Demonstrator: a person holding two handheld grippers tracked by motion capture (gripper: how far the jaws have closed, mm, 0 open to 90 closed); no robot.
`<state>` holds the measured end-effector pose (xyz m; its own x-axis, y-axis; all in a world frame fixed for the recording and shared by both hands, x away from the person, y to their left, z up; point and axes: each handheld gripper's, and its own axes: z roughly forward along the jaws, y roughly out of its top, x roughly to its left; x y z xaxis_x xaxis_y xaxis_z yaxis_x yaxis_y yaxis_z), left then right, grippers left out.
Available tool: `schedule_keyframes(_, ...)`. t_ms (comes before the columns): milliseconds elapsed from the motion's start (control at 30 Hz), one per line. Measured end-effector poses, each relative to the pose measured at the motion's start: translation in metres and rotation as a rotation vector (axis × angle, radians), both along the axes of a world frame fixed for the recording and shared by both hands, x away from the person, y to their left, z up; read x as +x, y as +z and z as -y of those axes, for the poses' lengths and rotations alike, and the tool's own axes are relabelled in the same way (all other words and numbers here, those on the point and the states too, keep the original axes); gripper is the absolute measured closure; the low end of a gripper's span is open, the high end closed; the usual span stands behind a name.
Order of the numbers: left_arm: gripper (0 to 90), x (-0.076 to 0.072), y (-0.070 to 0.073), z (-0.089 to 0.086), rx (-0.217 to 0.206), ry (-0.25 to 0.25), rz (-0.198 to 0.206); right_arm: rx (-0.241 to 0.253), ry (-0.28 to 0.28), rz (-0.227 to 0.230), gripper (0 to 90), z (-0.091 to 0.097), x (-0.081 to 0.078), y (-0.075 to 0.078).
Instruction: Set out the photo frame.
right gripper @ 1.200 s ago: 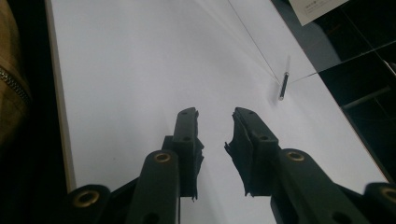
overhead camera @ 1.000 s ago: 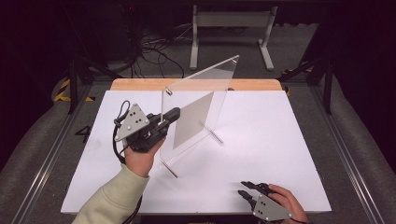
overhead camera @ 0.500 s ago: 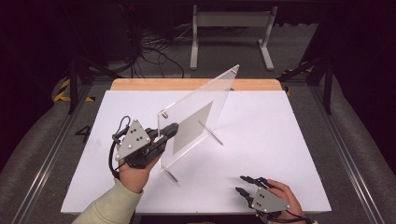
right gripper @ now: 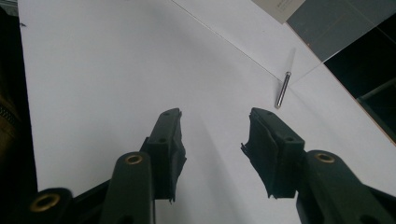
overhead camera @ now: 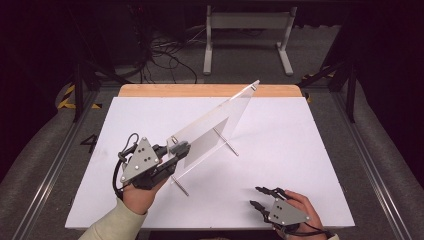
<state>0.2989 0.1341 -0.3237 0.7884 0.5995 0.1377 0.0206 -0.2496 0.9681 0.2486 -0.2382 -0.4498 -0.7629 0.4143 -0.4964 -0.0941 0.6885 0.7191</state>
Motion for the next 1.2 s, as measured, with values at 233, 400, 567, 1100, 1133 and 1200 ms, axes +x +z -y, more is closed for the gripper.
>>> schedule_keyframes(233, 66.8, -0.007, -0.012, -0.030, -0.001, -0.049, -0.030, 0.031, 0.005, -0.046, 54.5, -0.002, 0.002, -0.002)
schedule_keyframes(400, 66.9, -0.012, -0.026, -0.058, 0.033, -0.093, -0.045, 0.042, 0.010, -0.067, 56.1, -0.004, 0.003, -0.002)
schedule_keyframes(567, 84.4, 0.007, -0.049, -0.065, 0.166, -0.002, -0.173, 0.050, 0.013, -0.083, 56.6, -0.005, 0.005, -0.003)
schedule_keyframes(1100, 89.9, 0.044, -0.116, -0.036, 0.445, -0.036, -0.439, 0.076, 0.008, -0.086, 55.8, 0.000, 0.006, -0.001)
schedule_keyframes(1133, 90.0, 0.045, -0.118, -0.034, 0.467, -0.030, -0.447, 0.077, 0.009, -0.086, 55.7, 0.000, 0.006, -0.001)
schedule_keyframes(1200, 90.0, 0.046, -0.119, -0.033, 0.463, -0.033, -0.463, 0.077, 0.009, -0.086, 55.7, 0.000, 0.006, -0.001)
